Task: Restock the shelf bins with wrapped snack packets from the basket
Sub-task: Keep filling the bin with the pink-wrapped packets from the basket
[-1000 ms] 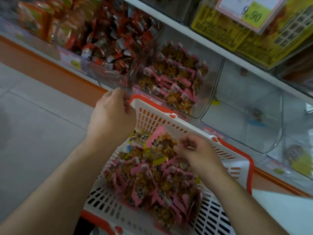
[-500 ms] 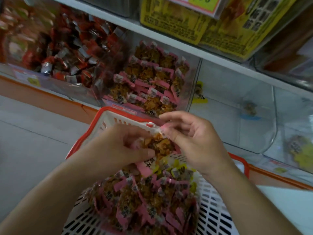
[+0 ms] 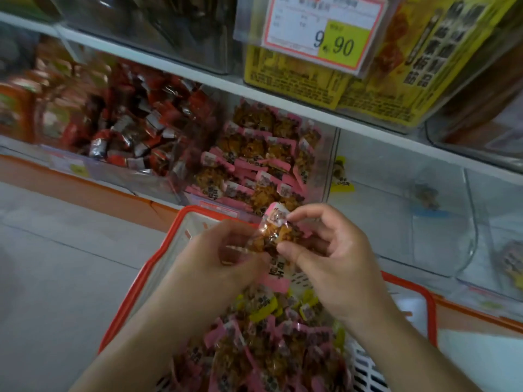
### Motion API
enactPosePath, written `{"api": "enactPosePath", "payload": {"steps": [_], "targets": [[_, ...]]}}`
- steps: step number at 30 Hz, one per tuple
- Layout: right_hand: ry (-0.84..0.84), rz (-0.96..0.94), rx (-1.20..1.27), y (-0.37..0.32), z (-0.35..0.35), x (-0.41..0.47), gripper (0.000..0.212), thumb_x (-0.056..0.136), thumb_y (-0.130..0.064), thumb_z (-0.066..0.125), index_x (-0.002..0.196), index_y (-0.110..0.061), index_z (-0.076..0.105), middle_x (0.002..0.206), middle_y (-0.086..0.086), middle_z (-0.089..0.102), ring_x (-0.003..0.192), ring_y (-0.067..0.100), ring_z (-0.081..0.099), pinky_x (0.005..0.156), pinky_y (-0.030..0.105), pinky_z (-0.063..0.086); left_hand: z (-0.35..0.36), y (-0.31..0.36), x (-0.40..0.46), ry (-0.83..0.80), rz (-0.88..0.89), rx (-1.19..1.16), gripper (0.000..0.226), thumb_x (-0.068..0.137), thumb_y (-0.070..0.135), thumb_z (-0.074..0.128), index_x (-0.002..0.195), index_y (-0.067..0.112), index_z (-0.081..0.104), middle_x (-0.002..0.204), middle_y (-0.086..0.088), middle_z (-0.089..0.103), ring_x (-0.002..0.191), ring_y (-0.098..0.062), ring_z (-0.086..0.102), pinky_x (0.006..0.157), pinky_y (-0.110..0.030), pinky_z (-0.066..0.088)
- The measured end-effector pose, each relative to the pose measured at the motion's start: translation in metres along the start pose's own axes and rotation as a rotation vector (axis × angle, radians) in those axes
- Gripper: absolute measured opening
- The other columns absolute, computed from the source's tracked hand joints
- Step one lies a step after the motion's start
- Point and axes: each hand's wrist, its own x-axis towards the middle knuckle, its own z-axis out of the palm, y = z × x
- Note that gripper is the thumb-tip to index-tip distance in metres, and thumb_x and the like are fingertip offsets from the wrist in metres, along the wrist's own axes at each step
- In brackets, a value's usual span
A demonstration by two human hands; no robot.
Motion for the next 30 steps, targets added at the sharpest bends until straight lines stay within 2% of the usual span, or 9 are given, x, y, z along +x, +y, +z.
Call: {"api": "enactPosePath", "payload": {"steps": [4, 6, 9, 12, 15, 19, 24, 27, 30], "targets": [[0.069, -0.069, -0.087, -0.022, 0.008, 0.029, 0.035, 0.087, -0.013, 0.087, 0.100, -0.039, 0.067, 0.104, -0.014, 0.078, 0.095, 0.005, 0.075, 0.082, 0.031, 0.063, -0.032, -0.005, 0.005, 0.404, 0.048, 0.236, 0.016, 0.094, 0.025, 0.069, 0.107, 0.033, 0.064, 0.101, 0.011, 0.069, 0.084, -0.003, 0.066, 0.062, -0.014, 0.050], [0.104, -0.123, -0.186, -0.030, 0.017, 0.062, 0.034, 0.087, -0.018, 0.088, 0.099, -0.038, 0.063, 0.105, -0.015, 0.075, 0.098, 0.002, 0.072, 0.084, 0.031, 0.062, -0.045, -0.015, 0.008, 0.463, -0.045, 0.414, 0.032, 0.093, 0.026, 0.066, 0.123, 0.031, 0.055, 0.123, 0.006, 0.055, 0.107, -0.013, 0.060, 0.083, -0.028, 0.051], [0.125, -0.171, -0.349, -0.033, 0.037, 0.112, 0.035, 0.084, -0.022, 0.090, 0.095, -0.035, 0.059, 0.104, -0.015, 0.072, 0.100, 0.005, 0.069, 0.091, 0.040, 0.059, -0.052, -0.025, 0.008, 0.378, -0.246, 0.533, 0.062, 0.091, 0.035, 0.065, 0.144, 0.021, 0.036, 0.144, -0.003, 0.032, 0.131, -0.034, 0.045, 0.108, -0.051, 0.044], [0.042, -0.138, -0.507, -0.028, 0.054, 0.143, 0.033, 0.083, -0.025, 0.090, 0.095, -0.031, 0.060, 0.105, -0.014, 0.070, 0.097, 0.009, 0.068, 0.086, 0.038, 0.058, -0.054, -0.024, 0.007, 0.297, -0.319, 0.538, 0.076, 0.086, 0.041, 0.068, 0.148, 0.021, 0.029, 0.146, 0.003, 0.022, 0.132, -0.036, 0.045, 0.111, -0.053, 0.044], [-0.054, -0.117, -0.629, -0.017, 0.068, 0.151, 0.033, 0.083, -0.028, 0.091, 0.094, -0.033, 0.061, 0.104, -0.013, 0.069, 0.096, 0.010, 0.067, 0.087, 0.041, 0.060, -0.056, -0.021, 0.009, 0.242, -0.292, 0.553, 0.071, 0.088, 0.046, 0.065, 0.146, 0.023, 0.030, 0.142, 0.007, 0.021, 0.134, -0.034, 0.042, 0.112, -0.051, 0.043], [-0.038, -0.168, -0.813, -0.003, 0.078, 0.147, 0.029, 0.086, -0.032, 0.087, 0.093, -0.033, 0.060, 0.097, -0.013, 0.067, 0.089, 0.013, 0.064, 0.079, 0.042, 0.061, -0.055, -0.019, 0.009, 0.221, -0.261, 0.617, 0.061, 0.093, 0.047, 0.061, 0.141, 0.022, 0.032, 0.140, 0.002, 0.024, 0.133, -0.031, 0.040, 0.108, -0.043, 0.044], [-0.018, -0.219, -0.949, 0.000, 0.082, 0.146, 0.023, 0.092, -0.038, 0.081, 0.104, -0.032, 0.062, 0.117, -0.008, 0.057, 0.106, 0.019, 0.057, 0.075, 0.035, 0.049, -0.054, -0.021, 0.007, 0.209, -0.260, 0.594, 0.062, 0.093, 0.046, 0.061, 0.142, 0.023, 0.030, 0.142, 0.001, 0.026, 0.135, -0.031, 0.039, 0.111, -0.045, 0.043], [-0.037, -0.199, -0.948, -0.003, 0.082, 0.141, 0.029, 0.093, -0.042, 0.079, 0.114, -0.032, 0.061, 0.129, -0.006, 0.050, 0.113, 0.018, 0.055, 0.081, 0.034, 0.049, -0.055, -0.020, 0.008, 0.210, -0.274, 0.575, 0.060, 0.093, 0.042, 0.062, 0.141, 0.022, 0.031, 0.140, -0.003, 0.031, 0.133, -0.030, 0.039, 0.111, -0.045, 0.043], [0.031, -0.248, -0.883, -0.011, 0.075, 0.124, 0.024, 0.099, -0.039, 0.072, 0.115, -0.028, 0.059, 0.126, -0.006, 0.049, 0.111, 0.017, 0.056, 0.087, 0.033, 0.050, -0.057, -0.016, 0.011, 0.236, -0.272, 0.524, 0.045, 0.094, 0.033, 0.061, 0.129, 0.020, 0.037, 0.125, -0.005, 0.038, 0.124, -0.034, 0.047, 0.099, -0.047, 0.047]]}}
